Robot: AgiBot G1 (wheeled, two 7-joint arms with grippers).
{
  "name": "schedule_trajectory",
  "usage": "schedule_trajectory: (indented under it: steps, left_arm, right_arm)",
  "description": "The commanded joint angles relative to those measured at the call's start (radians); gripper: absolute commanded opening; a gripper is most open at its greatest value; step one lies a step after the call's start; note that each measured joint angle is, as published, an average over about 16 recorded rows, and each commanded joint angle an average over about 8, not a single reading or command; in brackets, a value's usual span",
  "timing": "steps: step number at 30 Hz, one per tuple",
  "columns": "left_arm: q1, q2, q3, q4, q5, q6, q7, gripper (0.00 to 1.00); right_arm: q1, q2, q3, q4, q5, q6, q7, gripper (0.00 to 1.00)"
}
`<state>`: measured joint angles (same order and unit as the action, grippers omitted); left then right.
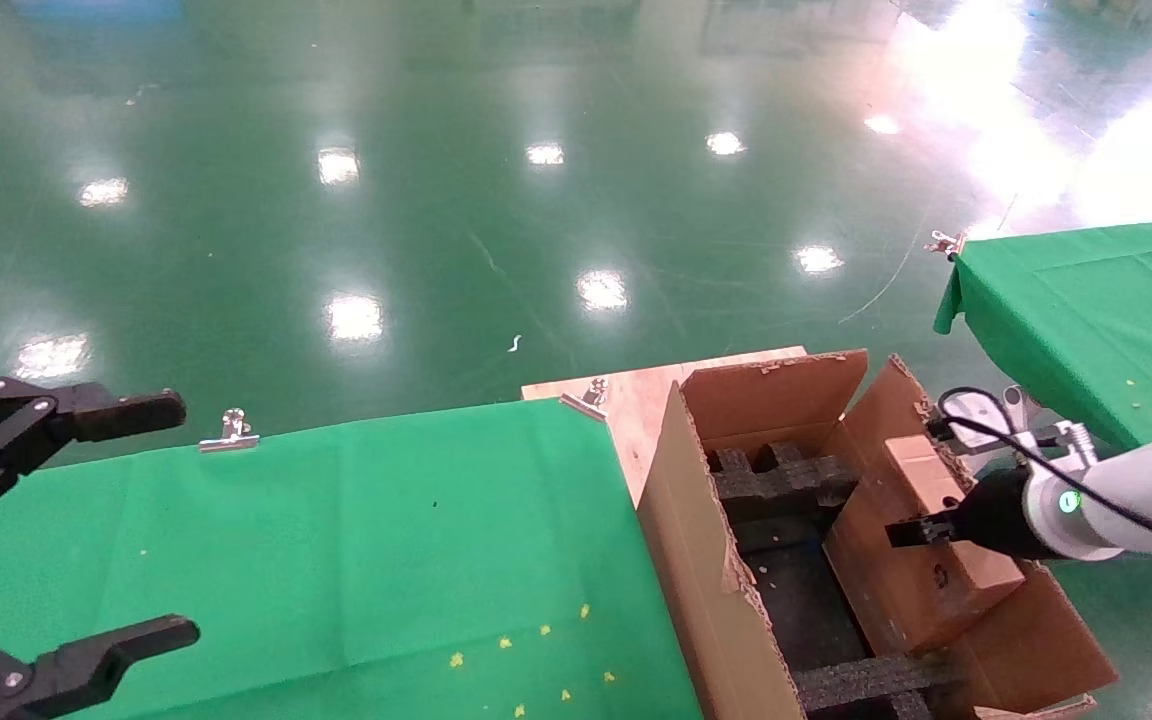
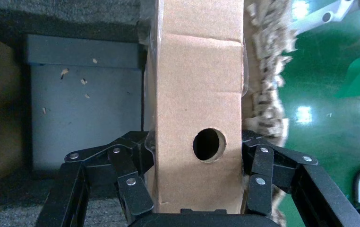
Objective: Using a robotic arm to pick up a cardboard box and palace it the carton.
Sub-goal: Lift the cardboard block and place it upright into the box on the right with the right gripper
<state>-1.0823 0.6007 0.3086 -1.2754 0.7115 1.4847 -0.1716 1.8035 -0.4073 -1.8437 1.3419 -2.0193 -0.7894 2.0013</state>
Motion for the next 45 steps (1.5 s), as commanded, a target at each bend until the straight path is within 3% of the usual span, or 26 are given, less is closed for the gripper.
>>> schedule_trajectory:
  steps: [1,16,34,35,43,45]
  left_arm:
    - [0.0,0.0,0.0,0.0,0.0,0.0,0.0,1.0]
    - [0.0,0.0,0.001,0.0,0.0,0.0,0.0,1.0]
    - [0.0,-0.001,0.001,0.0,-0.001,-0.001,0.001,1.0]
    - [0.0,-0.001,0.001,0.0,-0.001,-0.001,0.001,1.0]
    - [0.0,-0.001,0.001,0.0,-0.001,-0.001,0.001,1.0]
    - [0.0,-0.001,0.001,0.0,-0.001,-0.001,0.001,1.0]
  right_arm:
    - [-0.015,-0.01,-0.004,-0.002,-0.016,0.01,0.023,0.0]
    - [-0.134,-0.08,-0.035,-0.097,-0.051,0.108,0.089,0.0]
    - [-0.238,-0.186,-0.055,-0.313,0.103,0.221,-0.072,0.0]
    - [-0.241,-0.19,-0.055,-0.322,0.112,0.225,-0.082,0.03]
    - [-0.259,-0.204,-0.053,-0.363,0.155,0.255,-0.133,1.0]
    - [-0.26,-0.205,-0.053,-0.365,0.158,0.257,-0.135,1.0]
